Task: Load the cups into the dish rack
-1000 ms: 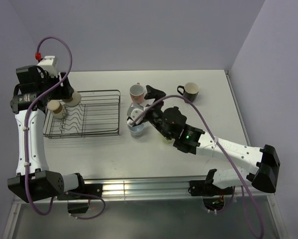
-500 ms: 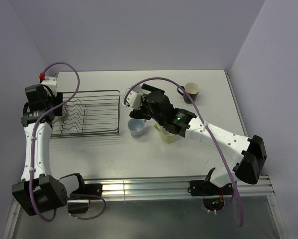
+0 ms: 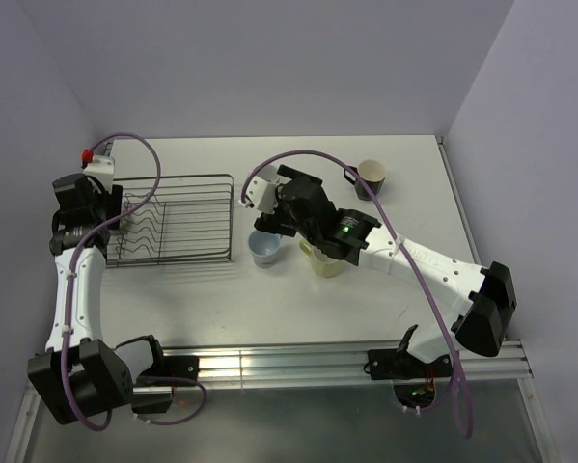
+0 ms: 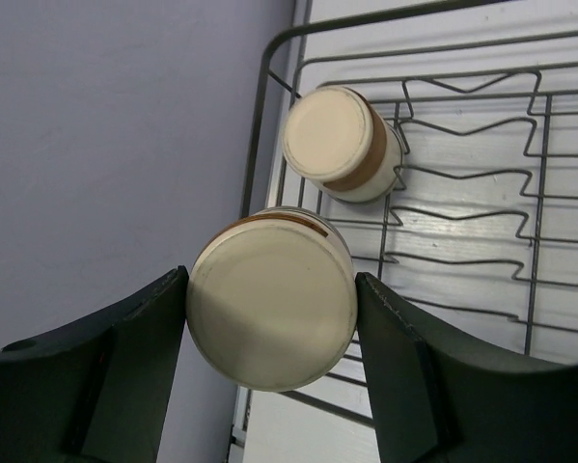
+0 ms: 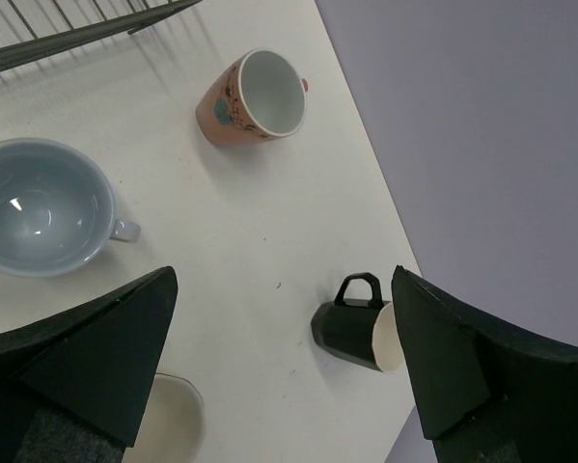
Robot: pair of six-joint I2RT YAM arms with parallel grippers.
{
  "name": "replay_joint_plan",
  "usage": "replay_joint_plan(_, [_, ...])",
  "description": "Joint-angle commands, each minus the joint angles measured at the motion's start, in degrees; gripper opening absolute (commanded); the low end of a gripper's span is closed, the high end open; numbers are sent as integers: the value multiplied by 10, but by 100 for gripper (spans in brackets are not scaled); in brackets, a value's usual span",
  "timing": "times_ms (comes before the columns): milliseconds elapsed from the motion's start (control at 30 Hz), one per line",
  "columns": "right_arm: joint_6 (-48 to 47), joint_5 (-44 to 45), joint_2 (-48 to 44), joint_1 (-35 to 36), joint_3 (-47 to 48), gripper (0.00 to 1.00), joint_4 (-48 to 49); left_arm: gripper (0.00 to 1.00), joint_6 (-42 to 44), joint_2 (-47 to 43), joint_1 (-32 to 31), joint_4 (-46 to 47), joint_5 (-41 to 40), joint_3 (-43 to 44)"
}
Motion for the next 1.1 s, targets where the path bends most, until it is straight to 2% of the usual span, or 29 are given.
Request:
replay_joint_plan(0, [11, 11, 4, 0, 29, 100, -6, 0, 13, 9, 4, 66, 5, 3])
replay_joint_plan(300, [0, 13, 4, -1, 29, 100, -9, 0, -2, 41, 10, 60, 32, 20])
replay_joint_plan(1067, [1, 14, 10, -1, 26, 100, -6, 0, -26, 74, 12, 92, 53, -18])
